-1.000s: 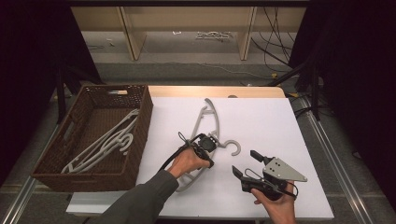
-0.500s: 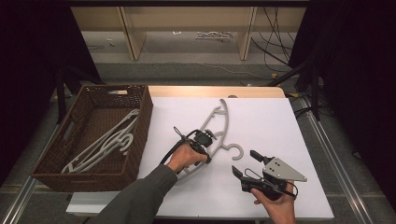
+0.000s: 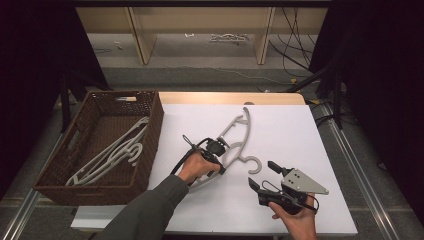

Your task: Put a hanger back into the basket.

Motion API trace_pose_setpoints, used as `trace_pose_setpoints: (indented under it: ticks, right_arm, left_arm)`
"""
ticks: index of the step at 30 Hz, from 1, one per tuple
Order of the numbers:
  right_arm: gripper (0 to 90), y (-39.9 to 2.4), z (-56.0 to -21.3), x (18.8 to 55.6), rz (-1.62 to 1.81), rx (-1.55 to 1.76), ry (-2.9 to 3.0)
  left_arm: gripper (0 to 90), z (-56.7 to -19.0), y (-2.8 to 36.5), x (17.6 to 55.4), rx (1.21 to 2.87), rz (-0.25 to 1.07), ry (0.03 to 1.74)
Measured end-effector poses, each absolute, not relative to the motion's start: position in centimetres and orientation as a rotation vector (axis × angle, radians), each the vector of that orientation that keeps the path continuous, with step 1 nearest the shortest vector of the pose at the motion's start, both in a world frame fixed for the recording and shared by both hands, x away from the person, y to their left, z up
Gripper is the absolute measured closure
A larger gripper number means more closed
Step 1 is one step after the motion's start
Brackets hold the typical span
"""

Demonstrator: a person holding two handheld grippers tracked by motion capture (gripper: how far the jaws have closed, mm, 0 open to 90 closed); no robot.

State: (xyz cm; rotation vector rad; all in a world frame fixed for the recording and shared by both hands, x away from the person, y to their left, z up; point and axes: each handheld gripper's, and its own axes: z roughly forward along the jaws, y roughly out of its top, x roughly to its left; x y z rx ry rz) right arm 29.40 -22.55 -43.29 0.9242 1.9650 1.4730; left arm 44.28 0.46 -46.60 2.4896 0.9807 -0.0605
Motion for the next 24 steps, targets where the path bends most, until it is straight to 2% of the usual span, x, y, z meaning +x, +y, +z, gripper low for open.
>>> trace_pose_setpoints:
  ticks: [5, 18, 24]
  right_arm:
    - [19.5, -22.6, -43.3, 29.4, 1.480, 0.927, 1.965]
    - [19.5, -22.6, -43.3, 29.4, 1.485, 0.929, 1.969]
    - [19.5, -22.6, -43.4, 29.5, 1.481, 0.930, 1.950]
  left_arm:
    - [81.7, -46.6, 0.9, 44.4, 2.392, -0.073, 1.012]
    - [81.5, -43.4, 3.9, 45.3, 2.201, -0.103, 1.054]
    - [81.6, -42.4, 5.3, 45.4, 2.007, -0.147, 1.134]
